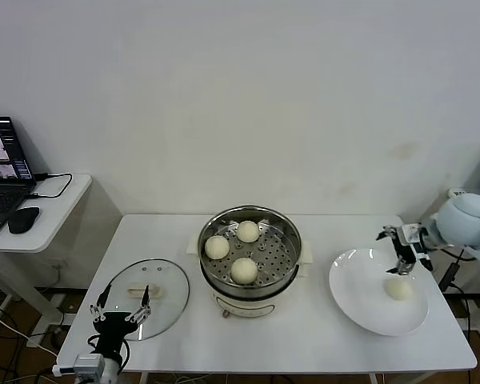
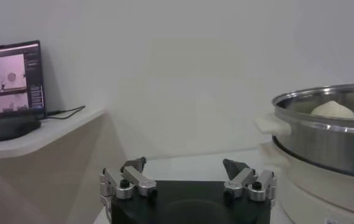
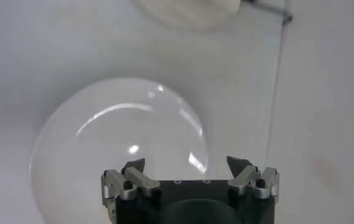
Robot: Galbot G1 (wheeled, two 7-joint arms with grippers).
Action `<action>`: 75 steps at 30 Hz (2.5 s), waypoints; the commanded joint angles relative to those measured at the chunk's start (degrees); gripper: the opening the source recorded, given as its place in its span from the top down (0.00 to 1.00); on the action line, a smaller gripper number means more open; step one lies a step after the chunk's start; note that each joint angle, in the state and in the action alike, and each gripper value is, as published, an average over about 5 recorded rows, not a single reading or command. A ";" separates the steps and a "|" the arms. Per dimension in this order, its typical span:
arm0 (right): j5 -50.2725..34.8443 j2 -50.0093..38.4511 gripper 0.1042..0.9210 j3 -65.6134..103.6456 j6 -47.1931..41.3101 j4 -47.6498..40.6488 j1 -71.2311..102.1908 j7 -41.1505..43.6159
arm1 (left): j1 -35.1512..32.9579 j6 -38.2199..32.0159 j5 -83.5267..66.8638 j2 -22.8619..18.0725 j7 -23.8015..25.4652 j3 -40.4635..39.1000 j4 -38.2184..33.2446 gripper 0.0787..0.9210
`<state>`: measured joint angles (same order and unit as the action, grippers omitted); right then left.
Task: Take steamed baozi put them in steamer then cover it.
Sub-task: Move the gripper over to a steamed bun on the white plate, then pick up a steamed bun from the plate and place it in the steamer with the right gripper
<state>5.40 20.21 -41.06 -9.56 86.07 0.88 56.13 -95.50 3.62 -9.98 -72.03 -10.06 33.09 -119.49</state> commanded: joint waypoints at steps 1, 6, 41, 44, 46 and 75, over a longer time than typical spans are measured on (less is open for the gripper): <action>6.62 1.91 0.12 14.97 0.54 -9.66 16.52 -0.35 | -0.33 -0.01 0.05 -0.09 -0.01 0.28 -0.05 0.12; 7.91 3.86 0.12 15.90 0.71 -12.48 18.24 -0.03 | -0.48 0.05 0.11 -0.11 0.00 0.52 -0.13 0.12; 10.14 8.27 0.29 17.00 0.77 -16.45 21.16 -0.47 | -0.77 0.19 0.32 -0.45 -0.02 0.79 -0.55 0.12; 10.14 8.32 0.34 17.01 0.85 -16.42 20.98 -0.47 | -0.78 0.16 0.32 -0.61 -0.03 0.73 -0.56 0.12; 10.13 8.28 0.38 17.04 0.79 -16.19 20.96 -0.42 | -0.81 0.14 0.34 -0.68 -0.03 0.69 -0.60 0.12; -19.99 0.44 0.48 -10.47 -10.98 9.31 -26.58 0.63 | 0.41 0.37 0.41 -0.35 0.02 -0.36 -1.27 0.12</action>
<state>0.51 21.57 -36.65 -14.58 84.16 -1.37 57.99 -95.15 3.93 -9.57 -72.54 -10.08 32.78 -120.59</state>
